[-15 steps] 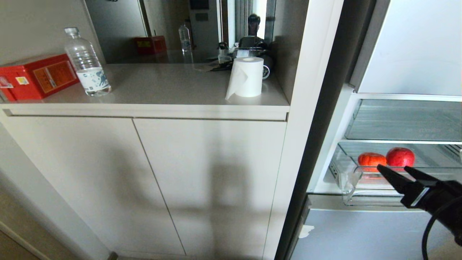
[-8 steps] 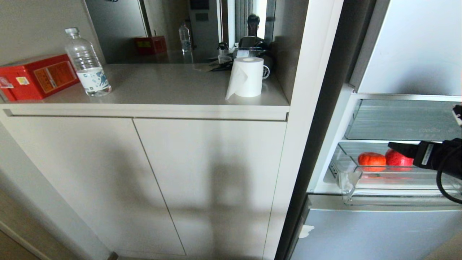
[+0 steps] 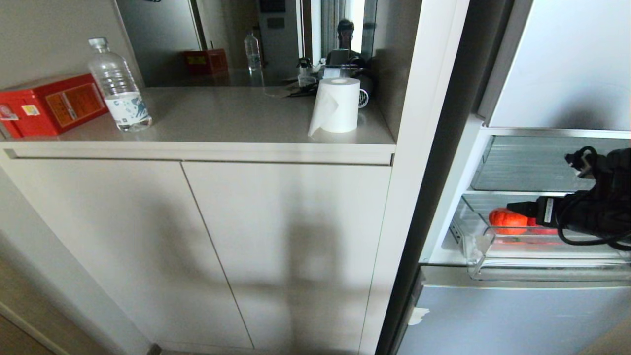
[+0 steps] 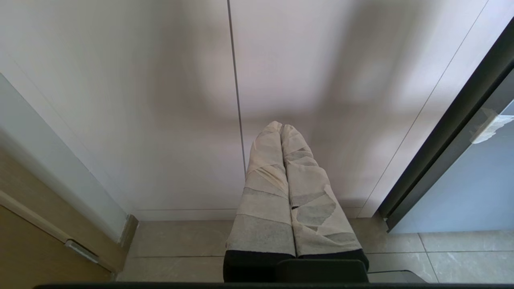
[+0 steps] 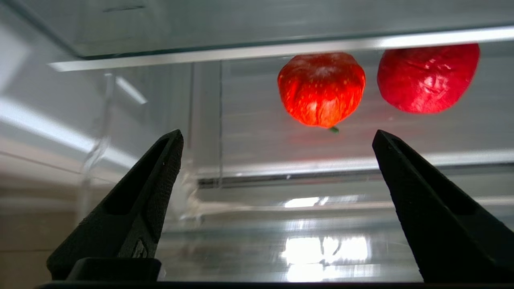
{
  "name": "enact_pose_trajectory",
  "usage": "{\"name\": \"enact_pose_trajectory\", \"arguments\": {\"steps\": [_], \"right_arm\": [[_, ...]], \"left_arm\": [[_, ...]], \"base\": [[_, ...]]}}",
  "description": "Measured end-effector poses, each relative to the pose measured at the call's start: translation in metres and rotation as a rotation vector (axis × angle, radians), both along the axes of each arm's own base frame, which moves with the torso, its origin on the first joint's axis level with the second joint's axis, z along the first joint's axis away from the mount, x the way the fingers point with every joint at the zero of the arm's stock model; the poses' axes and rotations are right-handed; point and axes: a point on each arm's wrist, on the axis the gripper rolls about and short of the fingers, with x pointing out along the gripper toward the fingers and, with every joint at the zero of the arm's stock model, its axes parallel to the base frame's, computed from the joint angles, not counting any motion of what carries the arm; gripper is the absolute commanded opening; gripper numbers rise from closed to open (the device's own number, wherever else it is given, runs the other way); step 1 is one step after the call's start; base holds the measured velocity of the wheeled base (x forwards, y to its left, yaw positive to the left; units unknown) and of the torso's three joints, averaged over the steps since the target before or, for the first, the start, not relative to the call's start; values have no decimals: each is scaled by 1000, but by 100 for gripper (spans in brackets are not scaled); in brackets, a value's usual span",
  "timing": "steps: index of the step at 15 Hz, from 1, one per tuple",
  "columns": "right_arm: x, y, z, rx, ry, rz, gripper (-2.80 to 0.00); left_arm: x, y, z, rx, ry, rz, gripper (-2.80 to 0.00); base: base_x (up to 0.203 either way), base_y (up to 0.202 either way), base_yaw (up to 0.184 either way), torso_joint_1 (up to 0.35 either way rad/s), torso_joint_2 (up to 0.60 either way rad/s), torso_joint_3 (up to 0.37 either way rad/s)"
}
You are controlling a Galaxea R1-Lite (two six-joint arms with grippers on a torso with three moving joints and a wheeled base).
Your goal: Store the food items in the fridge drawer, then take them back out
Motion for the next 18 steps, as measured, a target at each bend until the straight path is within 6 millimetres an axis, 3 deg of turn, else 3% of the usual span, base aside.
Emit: {"name": "enact_pose_trajectory", "arguments": {"steps": [4, 7, 13, 18], "right_arm": [[20, -8, -11, -83, 91, -9, 0], [22, -9, -12, -108, 162, -3, 0], [-15, -12, 6, -105, 373, 9, 0], [-40, -16, 16, -97, 414, -7, 0]], "left_arm": [[0, 0, 0, 0, 0, 0, -280], [0, 0, 0, 0, 0, 0, -280], [0, 0, 0, 0, 0, 0, -280], [0, 0, 0, 0, 0, 0, -280]], "base": [[0, 0, 0, 0, 0, 0], [0, 0, 0, 0, 0, 0], [0, 0, 0, 0, 0, 0], [0, 0, 0, 0, 0, 0]]}}
